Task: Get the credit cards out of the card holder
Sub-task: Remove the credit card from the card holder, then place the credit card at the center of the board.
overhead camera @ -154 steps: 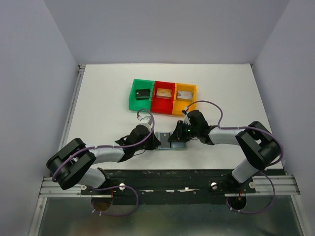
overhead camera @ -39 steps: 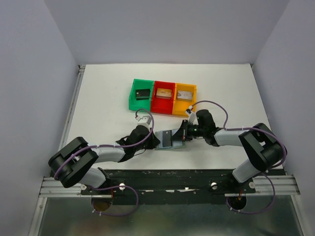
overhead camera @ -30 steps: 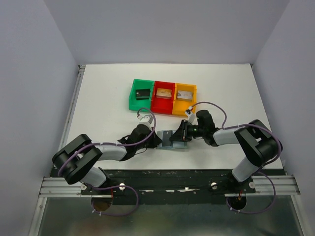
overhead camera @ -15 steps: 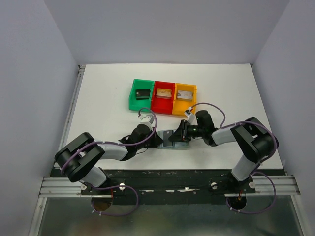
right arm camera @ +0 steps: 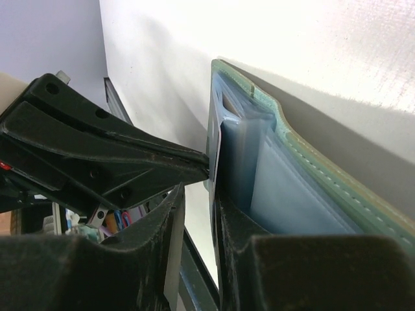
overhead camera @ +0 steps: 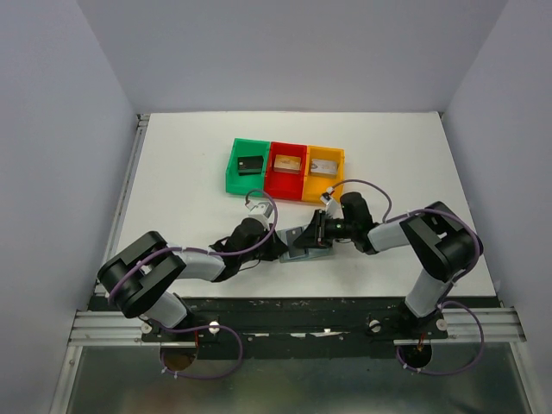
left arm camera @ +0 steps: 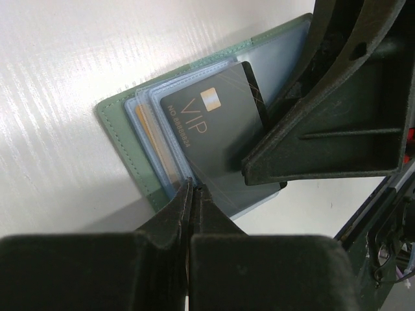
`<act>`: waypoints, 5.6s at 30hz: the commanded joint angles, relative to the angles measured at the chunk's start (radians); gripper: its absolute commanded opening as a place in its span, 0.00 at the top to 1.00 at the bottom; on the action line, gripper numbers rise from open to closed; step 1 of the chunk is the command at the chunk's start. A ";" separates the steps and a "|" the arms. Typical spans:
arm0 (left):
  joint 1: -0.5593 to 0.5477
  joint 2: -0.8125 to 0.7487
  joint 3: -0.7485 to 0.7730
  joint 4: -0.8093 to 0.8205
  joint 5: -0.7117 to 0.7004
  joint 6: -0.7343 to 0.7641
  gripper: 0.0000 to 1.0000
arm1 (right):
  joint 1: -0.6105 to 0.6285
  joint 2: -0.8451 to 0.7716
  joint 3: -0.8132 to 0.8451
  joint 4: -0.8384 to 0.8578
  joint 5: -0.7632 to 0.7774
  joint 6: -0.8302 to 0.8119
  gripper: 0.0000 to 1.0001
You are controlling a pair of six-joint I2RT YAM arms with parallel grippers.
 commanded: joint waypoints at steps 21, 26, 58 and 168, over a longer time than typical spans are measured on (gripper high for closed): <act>0.003 -0.011 -0.060 -0.107 -0.055 -0.040 1.00 | -0.007 -0.114 0.002 -0.145 -0.013 -0.092 0.77; 0.006 -0.004 -0.066 -0.105 -0.085 -0.042 1.00 | -0.013 -0.137 -0.001 -0.176 -0.008 -0.106 0.77; 0.017 0.009 -0.083 -0.088 -0.085 -0.042 1.00 | -0.075 -0.220 -0.028 -0.290 0.019 -0.178 0.80; 0.141 -0.628 0.179 -0.387 0.930 0.294 1.00 | 0.330 -0.502 0.696 -1.469 0.027 -0.874 0.52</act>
